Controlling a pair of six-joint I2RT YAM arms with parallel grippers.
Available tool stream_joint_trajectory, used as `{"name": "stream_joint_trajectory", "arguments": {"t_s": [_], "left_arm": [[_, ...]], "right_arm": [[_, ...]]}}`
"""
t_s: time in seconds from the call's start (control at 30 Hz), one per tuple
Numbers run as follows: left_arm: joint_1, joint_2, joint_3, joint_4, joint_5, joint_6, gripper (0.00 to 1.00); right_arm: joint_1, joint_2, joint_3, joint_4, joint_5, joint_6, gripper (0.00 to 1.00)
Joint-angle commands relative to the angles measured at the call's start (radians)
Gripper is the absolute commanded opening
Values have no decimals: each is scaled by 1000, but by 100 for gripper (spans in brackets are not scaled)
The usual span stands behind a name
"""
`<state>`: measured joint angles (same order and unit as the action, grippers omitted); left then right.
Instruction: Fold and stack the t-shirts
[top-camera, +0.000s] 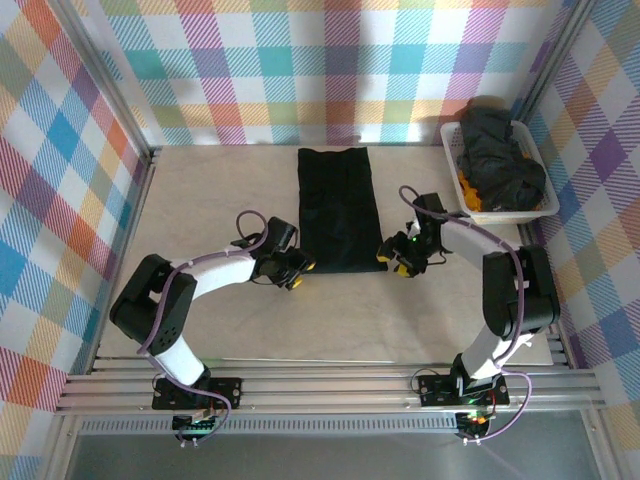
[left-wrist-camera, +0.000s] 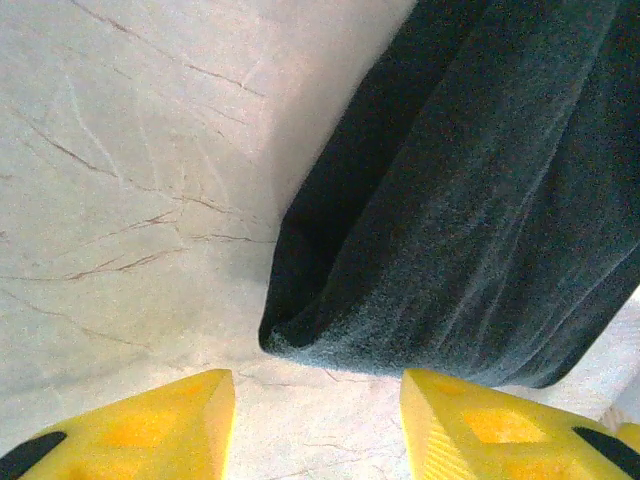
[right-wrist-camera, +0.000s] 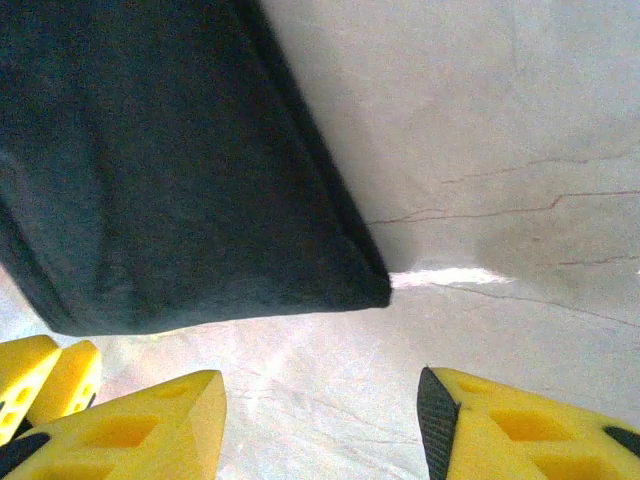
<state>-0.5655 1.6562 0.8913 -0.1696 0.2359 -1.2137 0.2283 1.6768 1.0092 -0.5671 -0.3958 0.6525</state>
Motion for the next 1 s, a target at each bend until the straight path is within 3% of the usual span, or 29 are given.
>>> {"name": "stream_joint_trajectory", "arguments": {"t_s": [0.0,0.13,0.3,0.5,0.63,0.73,0.83,0.97], "left_arm": [[-5,32,-13,72,6,-67,47],[-1,69,7,79,-20,-52,46],[-1,131,37,115,-27,-45,33],[0,140,53,135,-38,-42,27],[0,141,78,127,-52,-25,20],[4,132,96,115,-64,-12,0],[11,99,110,78,-85,8,0],[38,52,187,13,-67,64,0]], "right_arm": [[-2,25,-16,90,-42,30,54],[-3,58,-12,100,-42,36,53],[-3,94,5,100,-37,46,51],[2,139,42,118,-63,55,44],[26,153,63,124,-66,83,34],[29,159,66,131,-51,100,16],[29,136,74,126,-29,104,0],[25,85,154,67,-15,93,0]]}}
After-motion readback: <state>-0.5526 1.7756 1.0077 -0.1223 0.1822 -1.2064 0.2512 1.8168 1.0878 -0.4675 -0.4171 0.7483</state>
